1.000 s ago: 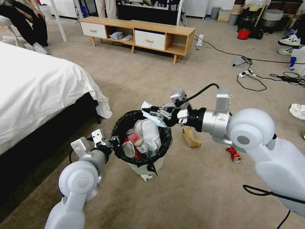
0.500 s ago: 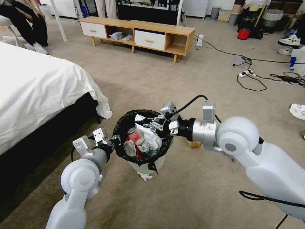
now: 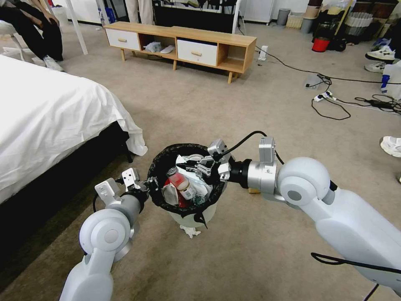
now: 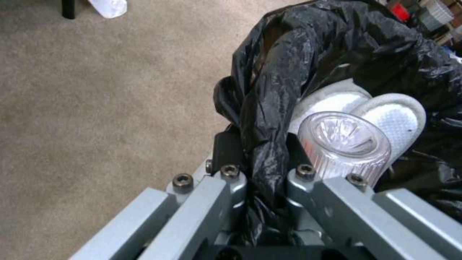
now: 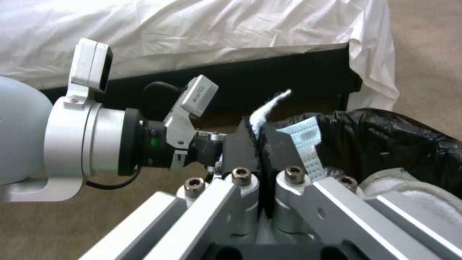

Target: Pick up the trash bin and place the garbage on the floor into it.

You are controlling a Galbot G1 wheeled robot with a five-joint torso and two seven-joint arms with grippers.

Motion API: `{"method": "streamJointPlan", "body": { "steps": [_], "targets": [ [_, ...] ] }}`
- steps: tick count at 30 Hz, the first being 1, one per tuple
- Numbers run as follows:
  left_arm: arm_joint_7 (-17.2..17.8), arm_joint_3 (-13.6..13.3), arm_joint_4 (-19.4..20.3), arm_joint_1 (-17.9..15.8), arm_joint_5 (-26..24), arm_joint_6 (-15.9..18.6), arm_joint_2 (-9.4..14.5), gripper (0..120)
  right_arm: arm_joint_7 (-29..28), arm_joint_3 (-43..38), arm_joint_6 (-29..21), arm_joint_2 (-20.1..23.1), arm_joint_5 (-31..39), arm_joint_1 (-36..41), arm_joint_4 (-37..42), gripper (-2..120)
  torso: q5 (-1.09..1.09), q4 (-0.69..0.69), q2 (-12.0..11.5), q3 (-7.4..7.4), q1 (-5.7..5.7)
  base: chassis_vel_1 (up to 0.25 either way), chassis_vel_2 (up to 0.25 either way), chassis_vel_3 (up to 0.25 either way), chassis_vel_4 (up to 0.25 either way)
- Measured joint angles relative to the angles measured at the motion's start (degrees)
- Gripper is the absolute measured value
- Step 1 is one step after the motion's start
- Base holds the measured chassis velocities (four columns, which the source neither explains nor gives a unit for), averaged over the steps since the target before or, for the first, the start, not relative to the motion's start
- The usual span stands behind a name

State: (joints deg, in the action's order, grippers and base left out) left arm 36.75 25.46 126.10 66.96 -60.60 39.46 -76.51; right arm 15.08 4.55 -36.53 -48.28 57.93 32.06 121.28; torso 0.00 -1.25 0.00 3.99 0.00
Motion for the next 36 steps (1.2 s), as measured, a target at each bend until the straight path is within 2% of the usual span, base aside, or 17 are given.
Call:
{"method": "streamJointPlan", "body": {
  "steps": [5,12,13,16,17,19,22,24,25,27,28,33,36],
  "targets": [
    [0.0,-0.2,0.0,0.0,0.1,0.0,0.0,4,-1.0,0.2,1.0,-0.1,0.2,0.2,0.0,0,0.0,0.0,0.0,0.0,0.0,0.0,0.0,0.0,0.0],
    [-0.1,-0.2,0.0,-0.1,0.1,0.0,0.0,4,-1.1,0.2,1.4,-0.1,0.4,0.3,-0.1,25,0.0,0.0,0.0,0.0,0.0,0.0,0.0,0.0,0.0],
    [-0.1,-0.2,0.0,-0.1,0.1,0.0,0.0,4,-1.1,0.2,1.4,-0.1,0.4,0.3,-0.1,25,0.0,0.0,0.0,0.0,0.0,0.0,0.0,0.0,0.0],
    [-0.1,-0.2,0.0,-0.1,0.1,-0.1,-0.1,4,-1.1,0.5,2.0,-0.2,0.4,0.3,-0.3,40,0.0,0.0,0.0,0.0,0.0,0.0,0.0,0.0,0.0],
    [-0.1,-0.2,0.0,-0.1,0.1,-0.1,-0.1,4,-1.1,0.5,2.0,-0.2,0.4,0.3,-0.3,40,0.0,0.0,0.0,0.0,0.0,0.0,0.0,0.0,0.0],
    [-0.1,-0.1,0.1,-0.1,0.1,-0.1,-0.2,4,-1.1,0.7,2.4,-0.3,0.4,0.3,-0.5,52,0.0,0.0,0.0,0.0,0.0,0.0,0.0,0.0,0.0],
    [-0.1,-0.1,0.1,-0.1,0.1,-0.1,-0.2,4,-1.1,0.9,2.7,-0.3,0.4,0.3,-0.6,57,0.0,0.0,0.0,0.0,0.0,0.0,0.0,0.0,0.0],
    [-0.1,-0.1,0.1,-0.1,0.1,-0.1,-0.2,4,-1.3,1.0,3.1,-0.4,0.4,0.3,-0.9,69,0.0,0.0,0.0,0.0,0.0,0.0,0.0,0.0,0.0],
    [-0.1,-0.1,0.1,-0.1,0.1,-0.1,-0.2,4,-1.3,1.0,3.1,-0.4,0.4,0.3,-0.9,69,0.0,0.0,0.0,0.0,0.0,0.0,0.0,0.0,0.0],
    [-0.1,-0.2,0.1,-0.1,0.1,-0.1,-0.3,4,-1.4,1.1,3.1,-0.5,0.4,0.2,-0.9,81,0.0,0.0,0.0,0.0,0.0,0.0,0.0,0.0,0.0],
    [-0.1,-0.2,0.1,-0.1,0.1,-0.1,-0.3,4,-1.4,1.1,3.1,-0.5,0.4,0.2,-0.9,81,0.0,0.0,0.0,0.0,0.0,0.0,0.0,0.0,0.0],
    [-0.1,-0.2,0.1,-0.1,0.2,-0.1,-0.3,4,-1.5,0.3,3.3,-0.6,0.4,0.3,-0.5,99,0.0,0.0,0.0,0.0,0.0,0.0,0.0,0.0,0.0],
    [-0.1,-0.1,0.1,-0.1,0.2,-0.1,-0.4,4,-1.5,-0.7,3.4,-0.6,0.5,0.4,-0.2,100,0.0,0.0,0.0,0.0,0.0,0.0,0.0,0.0,0.0]
  ]
}}
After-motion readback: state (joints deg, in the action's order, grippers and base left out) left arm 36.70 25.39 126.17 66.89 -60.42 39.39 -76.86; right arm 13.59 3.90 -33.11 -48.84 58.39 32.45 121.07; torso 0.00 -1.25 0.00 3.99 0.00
